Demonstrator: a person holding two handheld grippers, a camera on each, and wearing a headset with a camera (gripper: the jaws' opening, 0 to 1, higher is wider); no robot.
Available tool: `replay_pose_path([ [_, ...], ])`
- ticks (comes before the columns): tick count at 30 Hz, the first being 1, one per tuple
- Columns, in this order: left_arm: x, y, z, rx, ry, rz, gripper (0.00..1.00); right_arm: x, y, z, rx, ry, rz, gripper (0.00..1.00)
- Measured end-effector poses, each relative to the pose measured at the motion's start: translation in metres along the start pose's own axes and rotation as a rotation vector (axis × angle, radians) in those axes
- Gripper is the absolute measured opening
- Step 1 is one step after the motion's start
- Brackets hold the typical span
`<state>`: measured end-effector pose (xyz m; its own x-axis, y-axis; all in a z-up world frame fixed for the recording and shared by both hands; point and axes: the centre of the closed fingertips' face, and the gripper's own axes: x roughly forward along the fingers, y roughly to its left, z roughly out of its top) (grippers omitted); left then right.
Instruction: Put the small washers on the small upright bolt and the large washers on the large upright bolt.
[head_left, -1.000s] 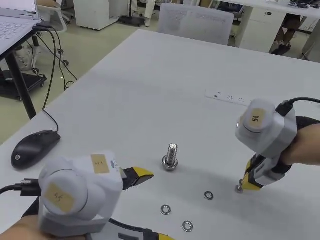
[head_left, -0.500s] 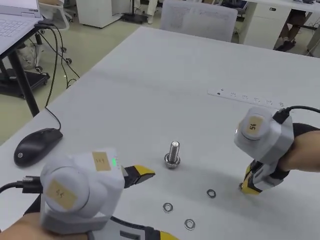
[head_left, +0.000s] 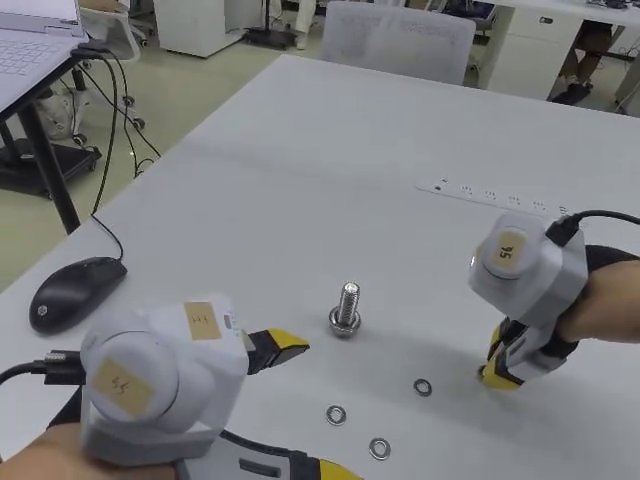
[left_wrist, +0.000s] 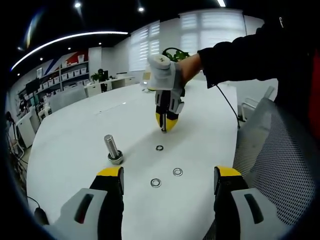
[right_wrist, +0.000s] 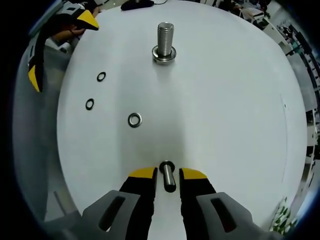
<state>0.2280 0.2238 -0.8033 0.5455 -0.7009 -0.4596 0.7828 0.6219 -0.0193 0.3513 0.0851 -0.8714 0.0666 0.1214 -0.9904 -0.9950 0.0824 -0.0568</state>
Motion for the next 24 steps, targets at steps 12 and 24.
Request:
replay_pose_path([
  [12,-0.001,-0.001,0.002,0.009,-0.006,-0.005,0.73,-0.021,0.000,0.000,0.027,-0.039,-0.020,0.27],
  [24,-0.002,-0.002,0.005,0.017,-0.018,-0.010,0.73,-0.031,0.013,-0.014,0.053,-0.035,-0.030,0.27],
])
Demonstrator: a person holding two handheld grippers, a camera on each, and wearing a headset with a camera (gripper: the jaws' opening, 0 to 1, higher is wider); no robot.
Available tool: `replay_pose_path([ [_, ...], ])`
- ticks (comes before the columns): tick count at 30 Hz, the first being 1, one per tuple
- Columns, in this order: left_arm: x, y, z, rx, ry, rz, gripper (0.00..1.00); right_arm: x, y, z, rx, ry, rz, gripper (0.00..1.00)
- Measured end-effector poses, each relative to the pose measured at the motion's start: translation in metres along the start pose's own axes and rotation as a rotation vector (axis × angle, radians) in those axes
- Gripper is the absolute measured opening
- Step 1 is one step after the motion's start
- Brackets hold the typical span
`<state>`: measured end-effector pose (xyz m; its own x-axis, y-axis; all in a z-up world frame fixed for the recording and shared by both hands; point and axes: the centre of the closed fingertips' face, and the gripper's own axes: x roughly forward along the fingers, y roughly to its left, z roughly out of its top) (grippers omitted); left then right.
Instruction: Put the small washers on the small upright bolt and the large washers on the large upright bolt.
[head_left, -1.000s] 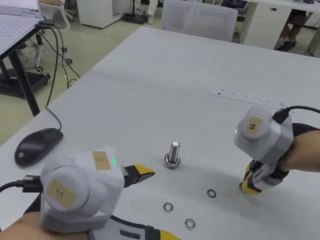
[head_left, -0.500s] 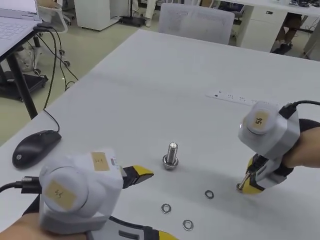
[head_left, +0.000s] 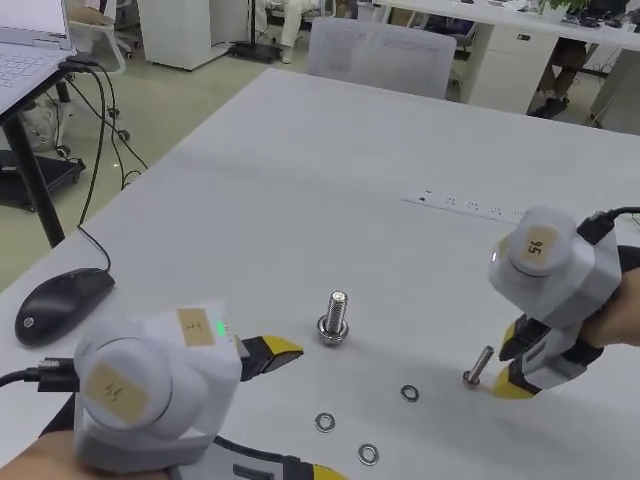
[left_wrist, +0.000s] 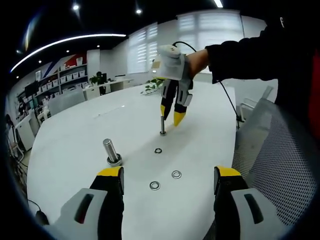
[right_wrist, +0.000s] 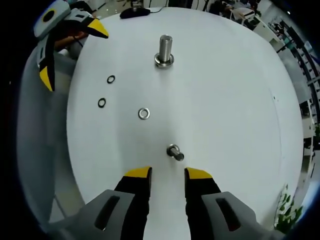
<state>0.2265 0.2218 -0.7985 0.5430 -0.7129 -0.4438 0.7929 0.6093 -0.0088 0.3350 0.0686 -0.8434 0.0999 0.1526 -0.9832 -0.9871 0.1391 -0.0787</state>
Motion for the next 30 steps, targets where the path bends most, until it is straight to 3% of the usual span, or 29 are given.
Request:
replay_pose_path([
  [9,-0.001,0.000,0.003,0.007,-0.009,0.000,0.73,-0.003,0.024,0.004,0.002,-0.014,0.025,0.27],
  [17,-0.002,0.000,0.006,0.011,-0.018,0.003,0.73,-0.001,0.048,0.020,-0.043,-0.020,0.056,0.26],
  [24,-0.002,-0.001,0.010,0.020,-0.022,0.004,0.73,0.001,0.056,0.045,-0.092,-0.039,0.064,0.26],
  [30,-0.003,-0.003,0.011,0.022,-0.026,0.007,0.73,0.010,0.053,0.060,-0.125,-0.032,0.051,0.25],
])
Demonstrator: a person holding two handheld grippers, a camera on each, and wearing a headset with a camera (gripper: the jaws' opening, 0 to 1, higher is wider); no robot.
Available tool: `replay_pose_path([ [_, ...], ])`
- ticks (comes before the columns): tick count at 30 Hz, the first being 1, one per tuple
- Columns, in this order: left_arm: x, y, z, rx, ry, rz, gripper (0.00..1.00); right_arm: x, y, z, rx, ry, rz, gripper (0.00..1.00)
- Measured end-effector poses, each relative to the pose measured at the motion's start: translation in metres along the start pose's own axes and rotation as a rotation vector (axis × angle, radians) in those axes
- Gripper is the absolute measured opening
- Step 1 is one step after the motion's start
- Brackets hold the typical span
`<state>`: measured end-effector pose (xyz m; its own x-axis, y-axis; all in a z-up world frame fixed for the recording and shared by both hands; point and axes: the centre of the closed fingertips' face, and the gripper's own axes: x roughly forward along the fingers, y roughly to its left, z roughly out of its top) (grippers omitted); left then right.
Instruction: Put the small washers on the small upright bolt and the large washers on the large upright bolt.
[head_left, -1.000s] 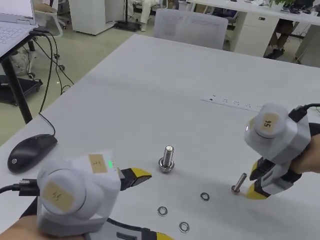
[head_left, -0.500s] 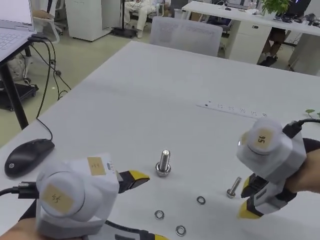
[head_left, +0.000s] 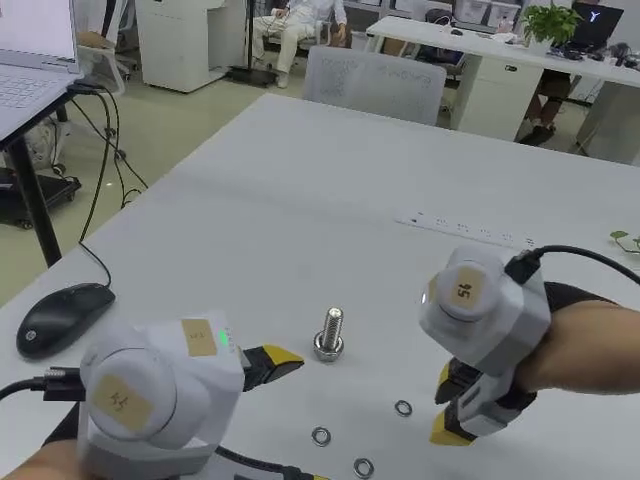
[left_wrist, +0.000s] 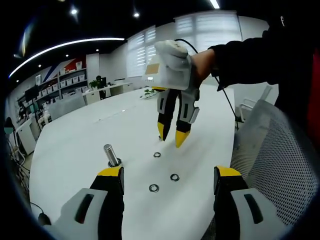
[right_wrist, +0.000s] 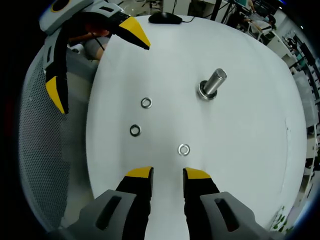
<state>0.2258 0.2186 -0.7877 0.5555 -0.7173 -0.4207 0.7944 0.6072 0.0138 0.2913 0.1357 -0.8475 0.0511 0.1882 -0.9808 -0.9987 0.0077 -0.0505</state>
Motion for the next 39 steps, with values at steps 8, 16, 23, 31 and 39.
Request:
replay_pose_path([
  [8,0.000,-0.001,0.001,-0.001,-0.004,0.005,0.73,0.012,-0.011,0.007,-0.008,0.015,-0.001,0.24],
  [16,0.000,-0.002,0.000,-0.001,0.000,0.005,0.72,0.025,-0.018,0.010,-0.017,0.029,0.005,0.23],
  [23,0.000,-0.004,-0.001,-0.001,0.007,-0.003,0.69,0.029,-0.019,0.010,-0.029,0.037,0.005,0.21],
  [31,0.000,-0.004,-0.001,0.000,0.010,-0.002,0.70,0.033,-0.021,0.008,-0.025,0.045,0.007,0.21],
  [39,0.001,-0.006,-0.004,0.019,0.028,-0.006,0.70,0.035,-0.022,0.008,-0.022,0.041,0.008,0.19],
])
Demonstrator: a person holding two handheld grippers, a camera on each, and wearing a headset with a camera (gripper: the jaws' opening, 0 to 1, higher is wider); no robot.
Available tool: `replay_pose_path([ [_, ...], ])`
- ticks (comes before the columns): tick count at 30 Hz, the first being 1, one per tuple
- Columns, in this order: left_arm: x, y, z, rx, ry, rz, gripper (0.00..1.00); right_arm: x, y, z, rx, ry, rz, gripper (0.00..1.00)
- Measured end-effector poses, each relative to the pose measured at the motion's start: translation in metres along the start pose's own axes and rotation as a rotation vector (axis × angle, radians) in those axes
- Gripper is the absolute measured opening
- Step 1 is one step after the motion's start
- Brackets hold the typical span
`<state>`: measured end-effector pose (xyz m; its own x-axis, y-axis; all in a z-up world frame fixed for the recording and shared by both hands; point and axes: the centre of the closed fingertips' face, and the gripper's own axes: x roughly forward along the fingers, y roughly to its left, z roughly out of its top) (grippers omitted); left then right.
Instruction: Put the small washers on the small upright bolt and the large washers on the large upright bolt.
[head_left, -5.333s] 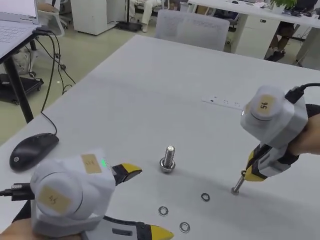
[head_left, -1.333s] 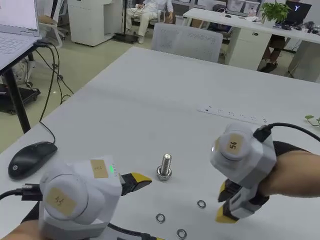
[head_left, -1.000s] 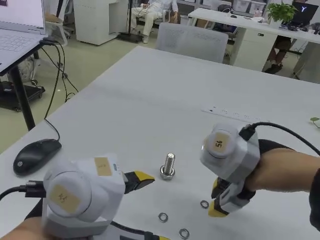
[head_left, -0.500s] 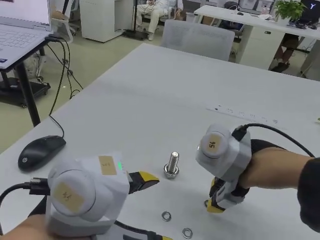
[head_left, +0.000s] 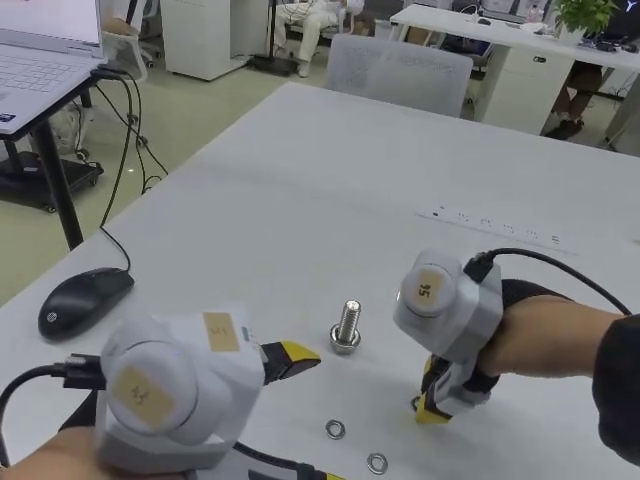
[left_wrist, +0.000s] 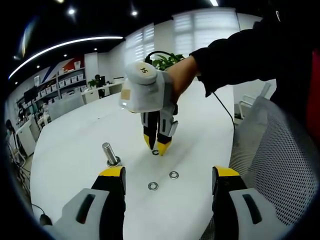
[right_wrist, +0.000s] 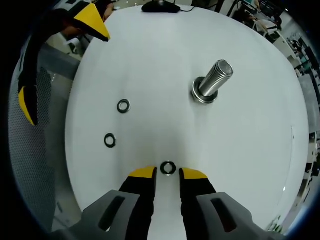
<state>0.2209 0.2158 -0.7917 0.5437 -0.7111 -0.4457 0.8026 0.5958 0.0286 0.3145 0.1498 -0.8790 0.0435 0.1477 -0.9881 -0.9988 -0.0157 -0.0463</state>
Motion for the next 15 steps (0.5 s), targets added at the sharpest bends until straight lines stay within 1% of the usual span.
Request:
replay_pose_path([
  [6,0.0000,0.0008,-0.0004,0.002,0.003,0.001,0.70,0.0006,0.0012,-0.0002,0.020,-0.004,0.023,0.18],
  [15,-0.0001,0.0007,-0.0017,0.006,0.010,0.001,0.70,0.0011,0.0019,0.0004,0.016,-0.003,0.028,0.18],
])
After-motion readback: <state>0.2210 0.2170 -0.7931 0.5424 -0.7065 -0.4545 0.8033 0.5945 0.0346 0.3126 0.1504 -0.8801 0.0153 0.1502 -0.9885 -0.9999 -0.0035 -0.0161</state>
